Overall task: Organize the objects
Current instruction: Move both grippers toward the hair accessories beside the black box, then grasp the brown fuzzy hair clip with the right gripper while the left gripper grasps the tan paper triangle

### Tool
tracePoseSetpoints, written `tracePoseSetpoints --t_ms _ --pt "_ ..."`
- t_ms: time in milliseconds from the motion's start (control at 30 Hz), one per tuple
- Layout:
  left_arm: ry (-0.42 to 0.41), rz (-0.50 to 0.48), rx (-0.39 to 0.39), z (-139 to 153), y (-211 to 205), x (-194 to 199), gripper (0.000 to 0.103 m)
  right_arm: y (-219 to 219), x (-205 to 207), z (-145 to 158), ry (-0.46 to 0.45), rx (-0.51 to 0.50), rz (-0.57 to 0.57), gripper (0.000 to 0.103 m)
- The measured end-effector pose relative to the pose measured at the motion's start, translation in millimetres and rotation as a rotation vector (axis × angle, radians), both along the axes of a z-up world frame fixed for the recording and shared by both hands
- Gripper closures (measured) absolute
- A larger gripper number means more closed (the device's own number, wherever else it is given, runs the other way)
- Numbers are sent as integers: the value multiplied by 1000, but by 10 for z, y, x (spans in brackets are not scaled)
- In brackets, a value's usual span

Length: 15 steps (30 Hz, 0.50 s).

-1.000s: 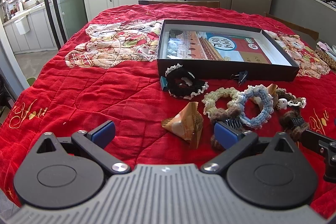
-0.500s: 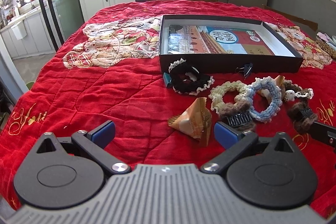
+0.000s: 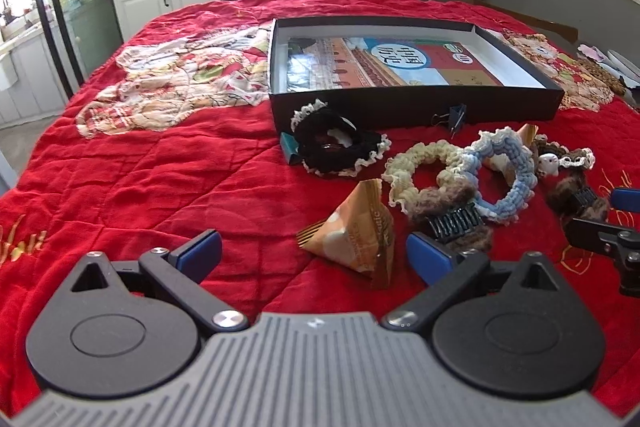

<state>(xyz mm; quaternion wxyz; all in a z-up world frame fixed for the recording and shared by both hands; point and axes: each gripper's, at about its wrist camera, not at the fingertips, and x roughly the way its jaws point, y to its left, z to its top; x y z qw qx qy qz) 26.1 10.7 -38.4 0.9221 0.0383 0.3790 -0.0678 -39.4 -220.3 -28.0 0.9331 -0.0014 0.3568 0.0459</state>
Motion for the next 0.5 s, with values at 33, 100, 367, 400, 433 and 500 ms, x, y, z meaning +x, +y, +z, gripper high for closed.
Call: tracePoseSetpoints --t_ms 33,100,367,400,433,500 --pt "3 -6 -4 -16 2 12 4 5 11 -16 -3 1 4 31" --pt "5 -19 -12 -42 5 32 6 6 34 -41 -15 5 13 35" --pt "-1 -49 -42 -88 32 75 15 -39 150 -159 3 19 13 52" --pt "-3 -52 -44 -93 29 76 16 -45 155 -169 2 20 13 54" --pt "-10 -57 -42 -96 20 72 17 -47 155 -169 2 17 13 54" --pt "-20 -70 -38 -93 2 66 23 -62 161 -184 -2 20 12 57"
